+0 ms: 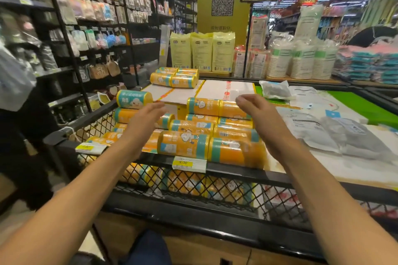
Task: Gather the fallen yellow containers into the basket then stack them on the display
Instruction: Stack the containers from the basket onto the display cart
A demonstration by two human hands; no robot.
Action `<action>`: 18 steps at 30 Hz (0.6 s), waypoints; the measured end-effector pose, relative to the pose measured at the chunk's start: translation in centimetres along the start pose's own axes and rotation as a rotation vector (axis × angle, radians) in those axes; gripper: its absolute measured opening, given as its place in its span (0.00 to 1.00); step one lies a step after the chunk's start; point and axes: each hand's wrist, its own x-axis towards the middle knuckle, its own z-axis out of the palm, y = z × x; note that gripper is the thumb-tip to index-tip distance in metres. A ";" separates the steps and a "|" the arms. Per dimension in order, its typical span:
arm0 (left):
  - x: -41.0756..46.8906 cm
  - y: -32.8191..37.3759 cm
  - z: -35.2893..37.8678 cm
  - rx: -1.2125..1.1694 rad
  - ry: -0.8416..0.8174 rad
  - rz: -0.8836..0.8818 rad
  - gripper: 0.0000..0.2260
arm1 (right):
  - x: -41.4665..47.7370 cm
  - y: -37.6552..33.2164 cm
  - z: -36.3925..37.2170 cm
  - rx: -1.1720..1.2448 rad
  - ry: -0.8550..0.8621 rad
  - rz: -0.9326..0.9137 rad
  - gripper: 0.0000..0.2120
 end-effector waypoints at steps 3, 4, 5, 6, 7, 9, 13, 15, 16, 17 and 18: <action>-4.7 0.4 -2.7 -0.084 0.066 0.086 0.14 | -2.5 -2.9 5.3 0.039 -0.136 -0.112 0.20; -6.3 0.3 -3.9 -0.098 0.119 0.103 0.17 | -3.4 -3.7 7.5 0.058 -0.172 -0.139 0.19; -7.9 0.0 -5.3 -0.102 0.176 0.120 0.19 | -4.2 -4.4 9.6 0.091 -0.210 -0.151 0.18; -9.5 -0.5 -7.0 -0.101 0.230 0.134 0.20 | -4.9 -4.8 11.7 0.128 -0.250 -0.151 0.17; -11.1 -1.2 -8.7 -0.098 0.283 0.141 0.20 | -5.5 -5.0 13.8 0.157 -0.293 -0.139 0.16; -14.2 -2.9 -12.4 -0.101 0.396 0.129 0.19 | -6.9 -5.2 17.9 0.181 -0.382 -0.115 0.15; -20.0 -6.5 -18.9 -0.090 0.591 0.101 0.20 | -9.8 -4.2 26.9 0.177 -0.567 -0.104 0.09; -22.3 -8.8 -21.7 -0.087 0.669 0.065 0.19 | -11.7 -3.2 31.4 0.144 -0.650 -0.110 0.10; -23.2 -10.1 -23.0 -0.082 0.706 0.038 0.19 | -12.7 -2.4 33.7 0.129 -0.689 -0.110 0.12; -24.3 -11.7 -24.3 -0.074 0.746 0.002 0.19 | -13.9 -1.6 36.0 0.114 -0.734 -0.098 0.13; -25.2 -13.3 -25.4 -0.072 0.787 -0.035 0.21 | -14.9 -0.4 38.0 0.090 -0.775 -0.079 0.17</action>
